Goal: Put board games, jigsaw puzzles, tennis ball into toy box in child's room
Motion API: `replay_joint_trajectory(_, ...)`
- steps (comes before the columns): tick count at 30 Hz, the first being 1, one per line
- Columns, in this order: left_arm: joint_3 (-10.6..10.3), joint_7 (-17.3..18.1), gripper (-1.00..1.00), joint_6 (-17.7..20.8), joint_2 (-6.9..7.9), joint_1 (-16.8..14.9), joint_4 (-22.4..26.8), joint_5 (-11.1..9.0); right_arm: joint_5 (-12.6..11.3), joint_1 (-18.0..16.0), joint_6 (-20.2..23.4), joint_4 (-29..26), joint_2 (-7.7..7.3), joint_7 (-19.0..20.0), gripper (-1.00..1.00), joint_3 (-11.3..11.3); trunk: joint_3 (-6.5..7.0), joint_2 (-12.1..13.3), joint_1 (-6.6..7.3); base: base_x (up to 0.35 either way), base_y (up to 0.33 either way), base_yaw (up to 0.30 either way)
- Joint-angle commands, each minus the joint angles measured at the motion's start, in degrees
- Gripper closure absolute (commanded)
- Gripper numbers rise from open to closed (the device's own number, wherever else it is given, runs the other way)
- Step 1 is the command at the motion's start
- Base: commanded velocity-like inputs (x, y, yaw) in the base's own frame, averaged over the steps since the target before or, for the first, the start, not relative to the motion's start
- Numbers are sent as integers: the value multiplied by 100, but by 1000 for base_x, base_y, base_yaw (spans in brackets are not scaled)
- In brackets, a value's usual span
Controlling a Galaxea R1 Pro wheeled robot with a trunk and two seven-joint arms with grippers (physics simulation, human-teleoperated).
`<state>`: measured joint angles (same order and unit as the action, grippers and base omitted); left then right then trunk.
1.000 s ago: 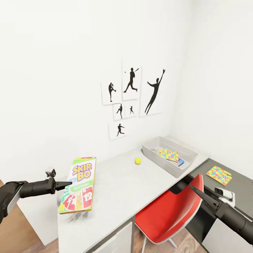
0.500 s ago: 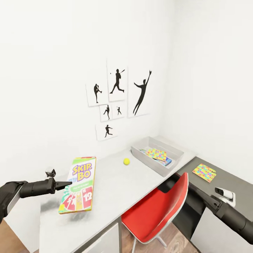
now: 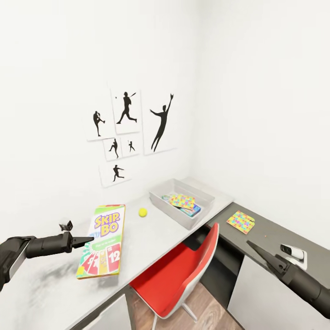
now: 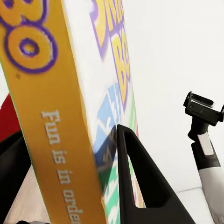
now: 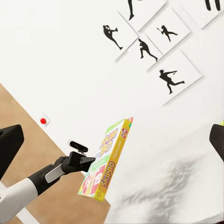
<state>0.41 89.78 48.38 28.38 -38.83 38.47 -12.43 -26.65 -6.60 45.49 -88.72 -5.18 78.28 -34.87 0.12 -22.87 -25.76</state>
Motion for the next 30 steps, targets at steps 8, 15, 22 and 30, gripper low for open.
replay_joint_trajectory(8,-2,22,100,52,-4,-3,2,-5,-16,0,48,4,-1,11,-100,4,-1,-5,-2,0,-296,-3)
replay_joint_trajectory(15,2,22,100,49,0,-2,2,-5,-16,-4,48,4,-1,12,-100,1,27,-5,-2,21,-296,-102)
replay_joint_trajectory(22,3,22,100,49,1,-2,2,-5,-16,-3,48,4,-1,12,-100,6,74,-5,-2,162,-247,-184)
replay_joint_trajectory(30,3,22,100,32,1,-2,2,-5,-16,-4,48,4,-1,12,-100,2,126,-5,-2,235,-183,-183)
